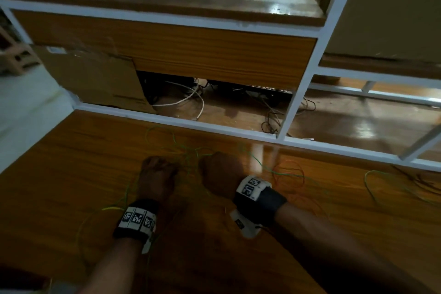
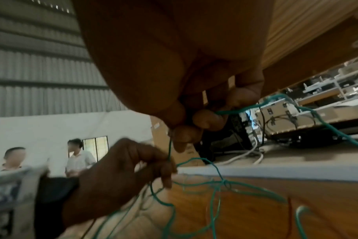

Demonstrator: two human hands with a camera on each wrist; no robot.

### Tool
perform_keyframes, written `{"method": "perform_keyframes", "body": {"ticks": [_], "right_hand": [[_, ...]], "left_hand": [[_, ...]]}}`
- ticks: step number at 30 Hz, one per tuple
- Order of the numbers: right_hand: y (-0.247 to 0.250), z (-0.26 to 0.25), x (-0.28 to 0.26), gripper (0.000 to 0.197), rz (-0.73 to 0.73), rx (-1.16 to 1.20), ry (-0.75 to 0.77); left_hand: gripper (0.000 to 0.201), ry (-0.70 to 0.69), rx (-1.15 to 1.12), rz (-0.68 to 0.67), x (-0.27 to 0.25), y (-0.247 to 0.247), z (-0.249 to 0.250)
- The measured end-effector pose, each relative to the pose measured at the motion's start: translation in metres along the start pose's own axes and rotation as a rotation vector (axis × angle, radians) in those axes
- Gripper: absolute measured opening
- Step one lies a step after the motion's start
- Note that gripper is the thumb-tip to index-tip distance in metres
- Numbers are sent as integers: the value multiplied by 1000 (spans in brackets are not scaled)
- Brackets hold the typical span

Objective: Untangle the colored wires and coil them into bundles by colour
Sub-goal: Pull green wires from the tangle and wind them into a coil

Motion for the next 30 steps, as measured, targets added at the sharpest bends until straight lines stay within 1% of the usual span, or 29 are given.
{"method": "perform_keyframes", "body": {"ticks": [2, 5, 6, 8, 9, 10, 12, 13, 14, 15, 16, 18, 19, 21, 23, 25, 27, 30], "right_hand": [[14, 18, -11, 28, 63, -15, -14], [35, 53, -39, 29, 131, -10, -74], [43, 62, -50, 35, 155, -22, -89], [58, 77, -73, 55, 162, -18, -105], [60, 86, -83, 57, 144, -7, -123], [59, 93, -89, 53, 101, -9, -138], [48, 107, -93, 35, -45, -96, -187], [39, 113, -93, 32, -110, -153, -210], [34, 114, -92, 39, -140, -205, -225], [33, 111, -87, 49, -117, -234, -222], [38, 101, -80, 55, -41, -230, -197], [45, 72, -60, 55, 104, -188, -123], [41, 56, -48, 52, 126, -130, -85], [21, 30, -21, 39, 65, 76, -64], [-6, 11, 0, 31, -17, 169, -63], [-23, -1, 14, 27, -33, 131, -48], [-27, -4, 20, 22, -39, 27, -36], [-22, -6, 25, 23, -61, -105, 51]], "left_hand": [[32, 38, -1, 21, -2, -2, -15], [32, 81, 38, 83, -9, 0, -36], [33, 94, 47, 109, -12, 1, -41], [34, 92, 51, 137, -16, 3, -45], [32, 83, 40, 153, -15, 4, -45], [33, 77, 6, 166, -13, 6, -43], [34, 92, -66, 192, -5, 17, -33], [33, 85, -63, 198, -1, 22, -23], [29, 63, -33, 199, 2, 25, -12], [28, 38, -11, 181, 5, 24, -1], [27, 24, -5, 160, 6, 23, 7], [24, 15, -19, 110, 5, 17, 13], [29, 15, -4, 85, 3, 13, 14], [32, 1, 30, 33, 2, 10, 21], [34, -16, 53, -20, 2, 8, 27], [34, -31, 88, -51, 2, 6, 27], [36, -25, 91, -73, 0, 6, 21], [40, -46, 83, -43, 0, 10, 18]]}}
Point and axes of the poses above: each hand's wrist, its own x-axis towards the middle knuckle, its own y-axis out of the back of the hand, z = x × y, the point moved 9 cm from there along x, towards the middle knuckle, and after that the axes turned 2 degrees about z, right-handed, at the moved point
